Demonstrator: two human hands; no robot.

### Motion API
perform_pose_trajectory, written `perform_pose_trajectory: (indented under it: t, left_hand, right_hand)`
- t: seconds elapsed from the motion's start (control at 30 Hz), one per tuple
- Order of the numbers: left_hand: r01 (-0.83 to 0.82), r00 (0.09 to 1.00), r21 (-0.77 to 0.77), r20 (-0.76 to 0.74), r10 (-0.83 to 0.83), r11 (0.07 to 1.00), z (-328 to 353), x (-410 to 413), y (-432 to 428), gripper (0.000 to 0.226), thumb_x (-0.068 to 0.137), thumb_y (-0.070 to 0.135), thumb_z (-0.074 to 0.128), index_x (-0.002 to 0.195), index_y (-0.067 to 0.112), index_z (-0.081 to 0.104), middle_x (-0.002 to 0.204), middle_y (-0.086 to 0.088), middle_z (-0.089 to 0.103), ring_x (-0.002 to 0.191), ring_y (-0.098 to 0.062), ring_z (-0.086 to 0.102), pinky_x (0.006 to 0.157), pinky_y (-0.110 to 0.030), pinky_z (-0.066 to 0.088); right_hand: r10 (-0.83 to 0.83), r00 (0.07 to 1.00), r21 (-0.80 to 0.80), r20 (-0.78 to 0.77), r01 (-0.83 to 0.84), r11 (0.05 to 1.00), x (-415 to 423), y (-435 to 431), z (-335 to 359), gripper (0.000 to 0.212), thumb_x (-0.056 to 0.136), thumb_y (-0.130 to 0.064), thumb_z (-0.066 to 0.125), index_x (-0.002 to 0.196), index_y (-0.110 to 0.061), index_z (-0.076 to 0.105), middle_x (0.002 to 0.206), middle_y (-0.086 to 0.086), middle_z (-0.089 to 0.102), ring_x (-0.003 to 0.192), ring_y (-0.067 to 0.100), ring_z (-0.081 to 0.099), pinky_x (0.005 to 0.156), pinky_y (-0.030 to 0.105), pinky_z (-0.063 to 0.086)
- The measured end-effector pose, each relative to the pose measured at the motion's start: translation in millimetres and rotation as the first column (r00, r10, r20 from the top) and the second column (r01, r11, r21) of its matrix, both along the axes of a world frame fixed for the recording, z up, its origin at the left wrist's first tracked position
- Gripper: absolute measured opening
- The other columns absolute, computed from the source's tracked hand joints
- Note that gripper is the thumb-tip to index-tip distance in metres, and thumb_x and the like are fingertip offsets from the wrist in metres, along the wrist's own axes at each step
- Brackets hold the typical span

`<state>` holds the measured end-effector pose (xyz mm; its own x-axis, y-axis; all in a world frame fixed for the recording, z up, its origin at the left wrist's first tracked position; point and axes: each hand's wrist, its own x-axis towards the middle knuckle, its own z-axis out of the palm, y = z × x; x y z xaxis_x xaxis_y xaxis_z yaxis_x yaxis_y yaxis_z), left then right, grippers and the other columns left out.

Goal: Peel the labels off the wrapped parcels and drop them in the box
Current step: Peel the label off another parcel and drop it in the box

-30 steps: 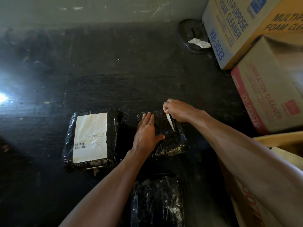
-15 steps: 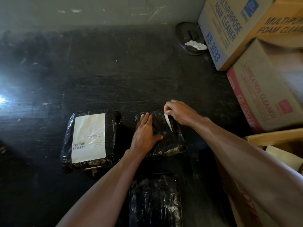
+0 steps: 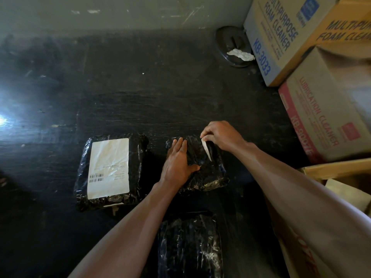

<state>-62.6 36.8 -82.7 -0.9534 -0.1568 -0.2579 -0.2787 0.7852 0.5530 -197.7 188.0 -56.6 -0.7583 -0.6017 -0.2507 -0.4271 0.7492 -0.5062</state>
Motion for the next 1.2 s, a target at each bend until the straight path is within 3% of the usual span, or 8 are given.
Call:
perform_pose_trajectory:
  t: [0.13,0.4,0.6,0.97,1.2]
  left_hand:
    - [-0.001,1.0,-0.012,-0.012,0.001,1.0,1,1,1,0.103,0.078,0.037,0.079,0.155,0.009,0.016,0.163,-0.006,0.013,0.15,-0.019,0.002,0.121,-0.034,0.011]
    - [-0.015,1.0,-0.005,-0.023,0.015,1.0,0,1,1,0.104,0.077,0.036,0.081,0.154,0.009,0.018,0.162,-0.007,0.015,0.15,-0.019,0.003,0.12,-0.033,0.01]
    - [-0.014,1.0,-0.01,-0.005,0.013,1.0,-1,0,1,0.104,0.077,0.036,0.08,0.155,0.009,0.017,0.163,-0.006,0.014,0.15,-0.019,0.003,0.12,-0.033,0.01]
    - [0.056,0.997,-0.042,-0.054,-0.058,0.998,3,6,6,0.103,0.075,0.042,0.08,0.153,0.008,0.021,0.162,-0.007,0.016,0.15,-0.021,0.004,0.12,-0.037,0.015]
    - [0.063,0.997,-0.026,-0.049,-0.064,0.998,4,6,8,0.105,0.074,0.043,0.081,0.153,0.008,0.021,0.162,-0.007,0.016,0.15,-0.022,0.006,0.121,-0.037,0.015]
  right_hand:
    - [0.005,1.0,0.011,-0.005,-0.005,1.0,2,-2,0,0.01,0.096,-0.023,0.065,0.098,-0.022,0.075,0.098,-0.01,0.061,0.093,0.007,0.06,0.075,0.02,0.042]
    - [-0.043,0.999,-0.024,0.018,0.044,0.999,15,7,2,0.013,0.099,-0.021,0.059,0.097,-0.019,0.071,0.103,-0.006,0.06,0.094,0.009,0.058,0.081,0.027,0.048]
    - [-0.138,0.989,-0.1,0.043,0.142,0.985,21,13,1,0.013,0.097,-0.018,0.062,0.101,-0.019,0.075,0.102,-0.009,0.064,0.094,0.003,0.06,0.073,0.012,0.04]
    - [-0.261,0.965,-0.164,-0.012,0.256,0.953,43,7,-2,0.002,0.092,-0.023,0.071,0.092,-0.021,0.07,0.091,-0.009,0.063,0.084,0.003,0.06,0.073,0.02,0.047]
    - [-0.242,0.97,-0.162,-0.035,0.234,0.959,49,17,5,0.004,0.095,-0.023,0.066,0.092,-0.021,0.067,0.093,-0.008,0.062,0.086,0.005,0.06,0.075,0.022,0.05]
